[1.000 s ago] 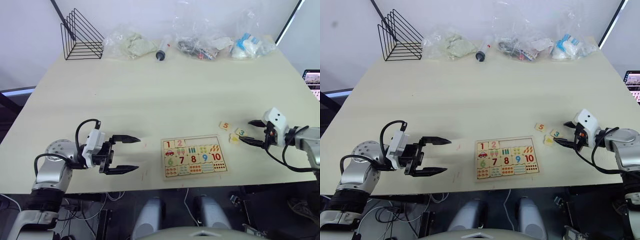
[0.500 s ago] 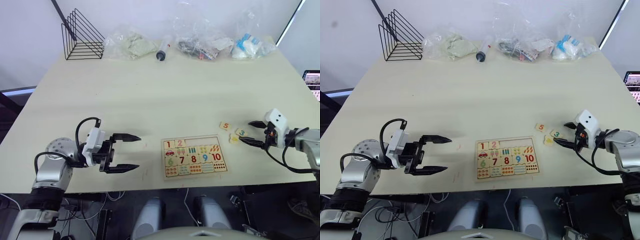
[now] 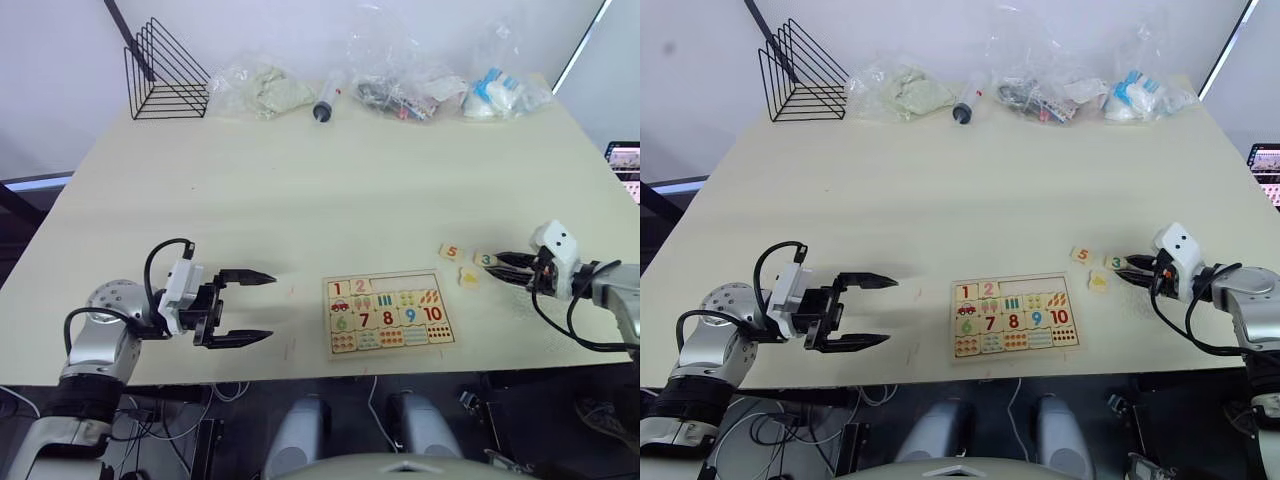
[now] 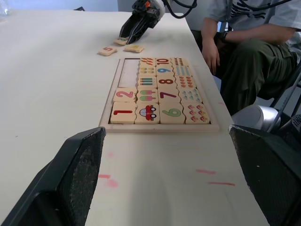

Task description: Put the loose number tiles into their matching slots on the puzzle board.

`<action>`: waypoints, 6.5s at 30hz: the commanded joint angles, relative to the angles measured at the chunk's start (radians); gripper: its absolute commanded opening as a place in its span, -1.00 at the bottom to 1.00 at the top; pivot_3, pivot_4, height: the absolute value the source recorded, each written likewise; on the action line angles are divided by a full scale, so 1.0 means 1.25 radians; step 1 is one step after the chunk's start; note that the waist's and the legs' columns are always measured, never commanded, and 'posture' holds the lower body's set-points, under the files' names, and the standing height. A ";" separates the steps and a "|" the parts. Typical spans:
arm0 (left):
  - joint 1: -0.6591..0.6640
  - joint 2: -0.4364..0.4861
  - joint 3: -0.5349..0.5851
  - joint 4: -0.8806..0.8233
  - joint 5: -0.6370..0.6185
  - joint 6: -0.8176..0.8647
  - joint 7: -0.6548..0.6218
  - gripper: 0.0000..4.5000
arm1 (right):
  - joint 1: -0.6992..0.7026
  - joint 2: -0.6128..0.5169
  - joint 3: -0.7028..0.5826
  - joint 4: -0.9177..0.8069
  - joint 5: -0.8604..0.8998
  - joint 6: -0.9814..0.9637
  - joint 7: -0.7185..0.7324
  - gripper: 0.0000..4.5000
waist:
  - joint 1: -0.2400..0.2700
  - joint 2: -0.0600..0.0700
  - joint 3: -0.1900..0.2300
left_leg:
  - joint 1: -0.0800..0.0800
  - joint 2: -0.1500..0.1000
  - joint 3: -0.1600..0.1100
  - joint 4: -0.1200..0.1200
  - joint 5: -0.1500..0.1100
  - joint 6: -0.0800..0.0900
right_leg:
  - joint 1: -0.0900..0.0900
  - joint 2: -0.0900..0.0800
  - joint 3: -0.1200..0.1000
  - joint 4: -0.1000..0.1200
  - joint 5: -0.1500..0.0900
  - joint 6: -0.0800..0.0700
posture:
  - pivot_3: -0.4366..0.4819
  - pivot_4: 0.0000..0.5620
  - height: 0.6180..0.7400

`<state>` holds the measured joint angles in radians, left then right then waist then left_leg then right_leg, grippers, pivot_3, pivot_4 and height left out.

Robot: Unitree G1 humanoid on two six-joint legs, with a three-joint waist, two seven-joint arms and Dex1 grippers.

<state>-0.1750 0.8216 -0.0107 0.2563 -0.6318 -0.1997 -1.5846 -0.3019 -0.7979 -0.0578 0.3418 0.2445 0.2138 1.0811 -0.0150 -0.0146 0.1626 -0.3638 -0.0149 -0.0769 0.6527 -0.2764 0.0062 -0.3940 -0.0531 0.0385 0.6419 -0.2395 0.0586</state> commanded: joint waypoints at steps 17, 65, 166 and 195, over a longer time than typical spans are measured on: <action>-0.024 0.006 0.008 0.020 -0.001 -0.035 -0.024 1.00 | -0.059 -0.086 0.036 -0.152 -0.019 0.079 0.064 -0.61 | -0.001 0.002 0.001 | -0.001 0.000 0.000 0.000 0.000 0.000 | -0.001 0.000 0.000 0.000 0.000 0.000 | -0.05 -0.47 1.00; 0.007 -0.027 0.044 -0.218 0.047 0.137 0.047 1.00 | -0.415 0.064 0.507 -0.694 0.003 0.939 -0.206 -0.61 | -0.002 0.000 0.000 | -0.015 -0.001 -0.007 0.001 0.000 0.000 | -0.012 -0.001 -0.007 0.000 0.001 -0.001 | -0.05 -0.47 1.00; 0.022 -0.064 0.089 -0.155 0.061 0.082 0.044 1.00 | -0.054 0.174 0.294 -0.347 0.006 0.086 -0.074 -0.99 | -0.001 -0.001 0.000 | -0.013 -0.003 -0.008 0.002 0.000 0.000 | -0.011 -0.001 -0.008 0.001 0.001 -0.002 | -0.05 -0.47 1.00; 0.141 -0.065 0.170 -0.232 0.075 0.158 0.245 1.00 | 0.230 0.142 -0.043 -0.460 0.148 -0.047 -0.082 -0.82 | 0.002 -0.001 -0.001 | -0.012 -0.001 -0.009 0.002 0.000 0.000 | -0.008 -0.001 -0.008 0.001 0.001 -0.002 | -0.05 -0.47 1.00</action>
<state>-0.0074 0.7449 0.1655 0.0016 -0.5324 -0.0053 -1.3058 -0.0456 -0.6028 -0.0479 -0.1841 0.3695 0.1749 0.9546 -0.0124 -0.0163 0.1617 -0.3782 -0.0165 -0.0875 0.6548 -0.2760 0.0056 -0.4043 -0.0544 0.0285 0.6429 -0.2378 0.0562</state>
